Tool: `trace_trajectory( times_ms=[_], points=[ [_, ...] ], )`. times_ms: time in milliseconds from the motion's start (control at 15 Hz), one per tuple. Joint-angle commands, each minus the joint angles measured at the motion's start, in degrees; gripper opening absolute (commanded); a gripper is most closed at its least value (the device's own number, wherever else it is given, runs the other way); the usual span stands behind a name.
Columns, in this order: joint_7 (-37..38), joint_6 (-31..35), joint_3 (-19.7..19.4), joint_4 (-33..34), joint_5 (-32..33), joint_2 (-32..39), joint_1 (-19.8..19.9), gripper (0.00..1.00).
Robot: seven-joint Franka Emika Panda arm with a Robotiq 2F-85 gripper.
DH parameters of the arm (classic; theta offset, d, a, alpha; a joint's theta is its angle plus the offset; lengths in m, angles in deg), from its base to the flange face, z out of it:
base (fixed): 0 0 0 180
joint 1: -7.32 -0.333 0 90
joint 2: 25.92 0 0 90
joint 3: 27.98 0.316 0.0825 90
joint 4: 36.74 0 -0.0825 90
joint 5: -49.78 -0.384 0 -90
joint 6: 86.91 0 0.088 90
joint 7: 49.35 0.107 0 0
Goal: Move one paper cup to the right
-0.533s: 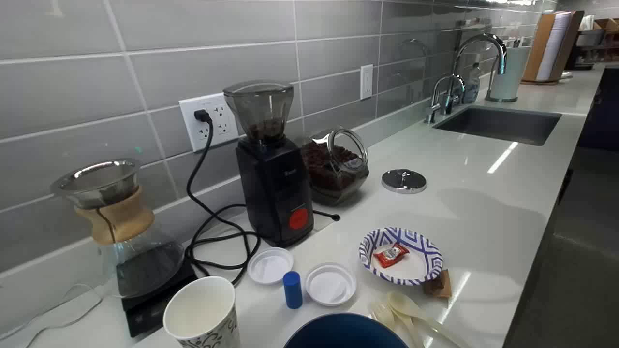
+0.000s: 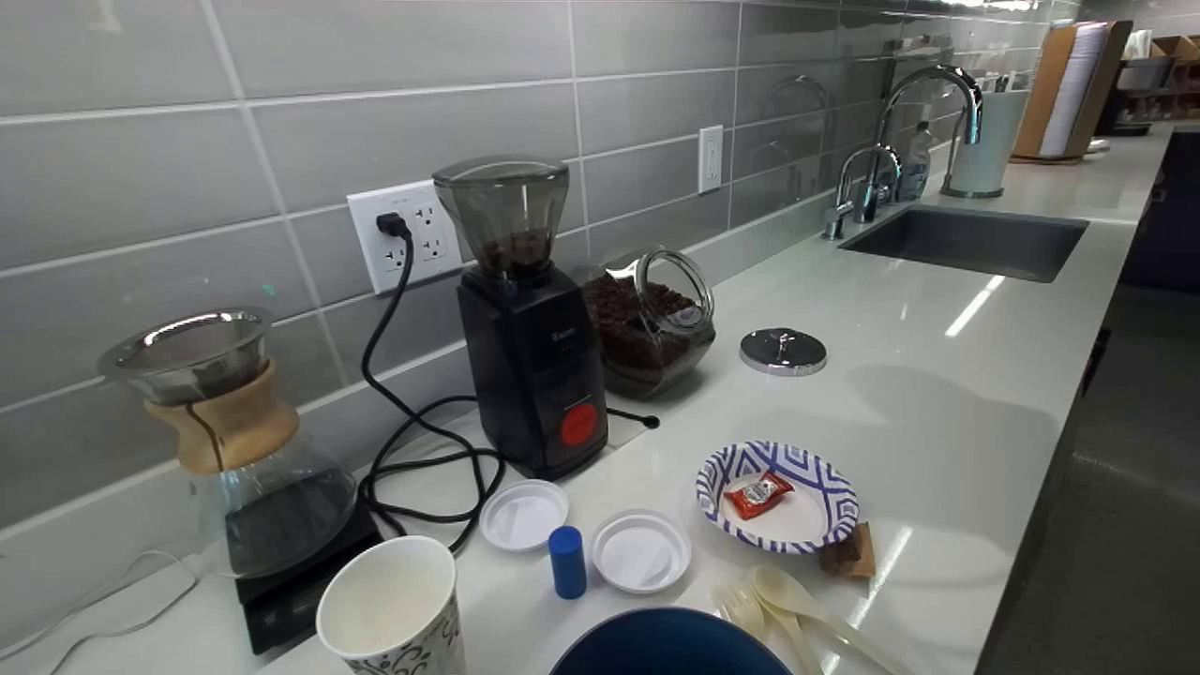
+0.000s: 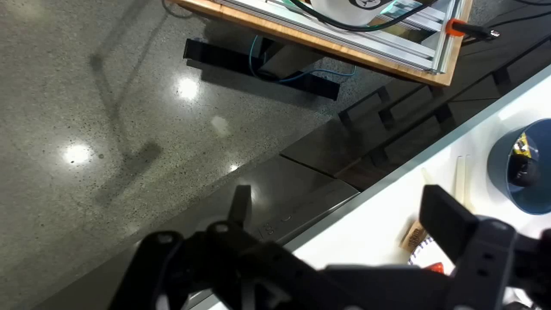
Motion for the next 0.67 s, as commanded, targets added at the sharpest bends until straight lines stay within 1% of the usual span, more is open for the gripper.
trace_trajectory(
  times_ms=[0,133,200,333,467,533,600],
  points=[
    [-2.7,2.4,2.2,0.3,-2.5,0.2,-1.6,1.0],
    [-3.0,2.6,4.9,0.7,-4.7,0.8,-3.4,1.0],
    [-2.9,1.8,6.5,0.8,-5.4,1.2,-4.5,1.0],
    [-1.7,-0.2,9.8,1.0,-6.3,2.0,-6.5,1.0],
    [0.1,-0.6,12.4,-0.2,-7.5,2.1,-7.8,1.0],
    [2.0,-0.3,13.7,-1.3,-8.5,1.8,-8.2,1.0],
    [4.7,2.5,15.2,-3.4,-8.7,0.6,-8.3,1.0]
  ],
)
